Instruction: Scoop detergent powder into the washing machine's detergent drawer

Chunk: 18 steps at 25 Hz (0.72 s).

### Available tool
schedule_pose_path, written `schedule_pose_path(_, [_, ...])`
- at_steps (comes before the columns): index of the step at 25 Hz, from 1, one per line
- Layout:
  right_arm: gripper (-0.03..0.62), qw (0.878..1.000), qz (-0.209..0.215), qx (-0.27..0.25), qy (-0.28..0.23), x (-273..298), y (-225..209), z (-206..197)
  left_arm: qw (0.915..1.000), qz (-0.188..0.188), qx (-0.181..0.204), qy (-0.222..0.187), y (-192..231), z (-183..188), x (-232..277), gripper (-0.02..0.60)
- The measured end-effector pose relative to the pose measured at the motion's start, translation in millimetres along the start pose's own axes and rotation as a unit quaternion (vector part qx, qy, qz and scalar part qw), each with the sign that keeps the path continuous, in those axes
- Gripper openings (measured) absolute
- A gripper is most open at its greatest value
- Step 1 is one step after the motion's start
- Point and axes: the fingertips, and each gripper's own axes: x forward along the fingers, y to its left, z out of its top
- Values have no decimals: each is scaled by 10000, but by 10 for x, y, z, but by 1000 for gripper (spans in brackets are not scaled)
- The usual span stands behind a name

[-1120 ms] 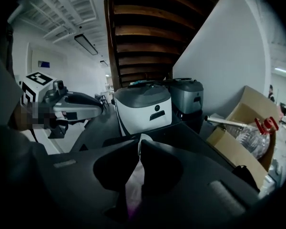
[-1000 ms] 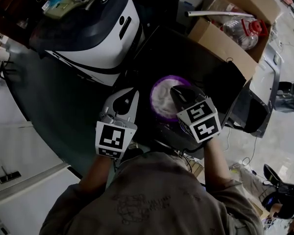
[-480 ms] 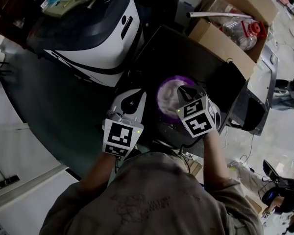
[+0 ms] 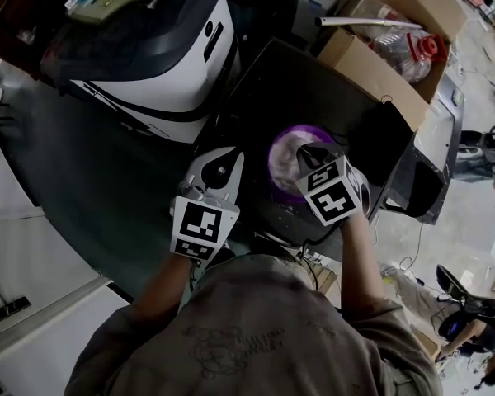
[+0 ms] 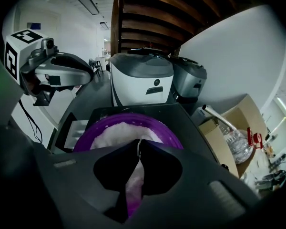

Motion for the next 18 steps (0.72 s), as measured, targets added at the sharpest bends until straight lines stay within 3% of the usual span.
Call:
schedule_pose_path(7, [35,9994,330,11,83,38,112,-7,9998,79,-64,160,54,-63,-13,0])
schedule_pose_path(18, [37,9975,659,134,215,45,205,12,9996,-125,-34,231,-34,-96,-45,0])
